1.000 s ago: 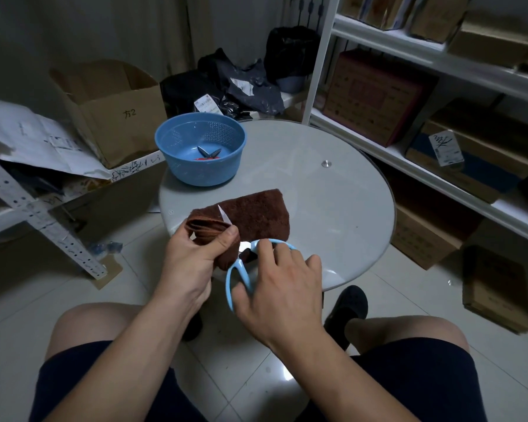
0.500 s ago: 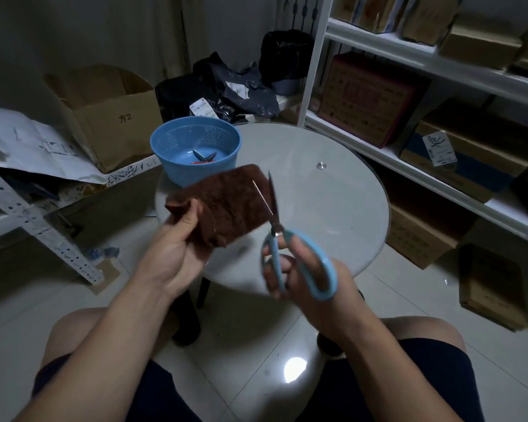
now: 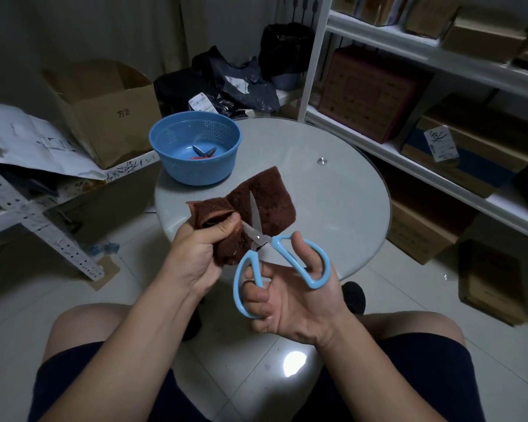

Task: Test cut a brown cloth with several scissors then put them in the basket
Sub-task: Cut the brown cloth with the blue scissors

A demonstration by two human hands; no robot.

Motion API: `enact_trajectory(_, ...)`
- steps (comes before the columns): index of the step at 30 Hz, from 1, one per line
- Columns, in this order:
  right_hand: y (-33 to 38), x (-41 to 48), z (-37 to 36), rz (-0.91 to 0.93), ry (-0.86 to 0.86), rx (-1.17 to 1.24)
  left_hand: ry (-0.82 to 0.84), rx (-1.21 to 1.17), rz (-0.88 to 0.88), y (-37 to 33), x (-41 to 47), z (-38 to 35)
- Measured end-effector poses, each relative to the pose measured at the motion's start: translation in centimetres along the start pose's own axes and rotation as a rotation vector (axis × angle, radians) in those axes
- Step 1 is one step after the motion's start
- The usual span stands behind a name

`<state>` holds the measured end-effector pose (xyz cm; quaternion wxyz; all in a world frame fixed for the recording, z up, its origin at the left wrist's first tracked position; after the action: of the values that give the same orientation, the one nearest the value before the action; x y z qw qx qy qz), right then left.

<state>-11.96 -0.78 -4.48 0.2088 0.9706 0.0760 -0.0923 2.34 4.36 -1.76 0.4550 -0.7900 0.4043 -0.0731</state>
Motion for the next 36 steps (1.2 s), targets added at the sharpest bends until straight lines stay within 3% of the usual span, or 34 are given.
enact_trajectory(5, 0.2, -1.1, 1.7, 0.029, -0.107, -0.002, -0.057, -0.102, 0.028, -0.4, 0.8, 0.7)
enact_trajectory(7, 0.4, -2.1, 3.0, 0.079, -0.176, 0.032, -0.105, -0.187, -0.041, -2.8, 1.9, 1.9)
enact_trajectory(10, 2.1, -3.0, 4.3, 0.226, -0.311, -0.019, -0.126, -0.125, -0.117, -5.2, 3.3, 2.8)
enact_trajectory(12, 4.0, -2.6, 4.3, 0.310, -0.508, -0.273, -0.101, -0.081, -0.088, -4.7, 3.0, 2.2)
enact_trajectory(16, 6.5, -1.1, 3.8, 0.311, -1.017, -0.989, -0.079, -0.143, 0.023, -3.2, 2.3, 1.8)
enact_trajectory(19, 7.2, -0.7, 4.0, 0.327, -1.228, -1.357, -0.078, -0.178, 0.075, -2.6, 2.2, 2.9)
enact_trajectory(25, 7.6, -0.7, 4.4, 0.253, -1.411, -1.704, -0.124, -0.234, 0.072, -1.9, 1.5, 5.1)
enact_trajectory(29, 7.6, -0.2, 5.1, 0.252, -1.437, -1.830, -0.098, -0.305, 0.041, -1.9, 0.7, 5.9)
enact_trajectory(33, 6.8, 0.0, 5.1, 0.214, -1.448, -1.853, -0.097, -0.339, -0.012, -2.5, -0.1, 6.8)
enact_trajectory(36, 7.3, -0.5, 5.5, 0.165, -1.481, -1.743, -0.082, -0.382, -0.078, -4.0, -0.2, 7.5)
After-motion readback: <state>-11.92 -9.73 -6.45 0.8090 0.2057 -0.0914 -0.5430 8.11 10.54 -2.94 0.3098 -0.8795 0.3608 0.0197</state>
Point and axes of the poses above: each hand's wrist, its own x-axis towards the middle knuckle, its own z-axis out of the back of the hand, y = z × x, the point moved 4 cm from there along x, towards the middle knuckle, and after that the axes turned 3 degrees about x, right-handed, at the moved point
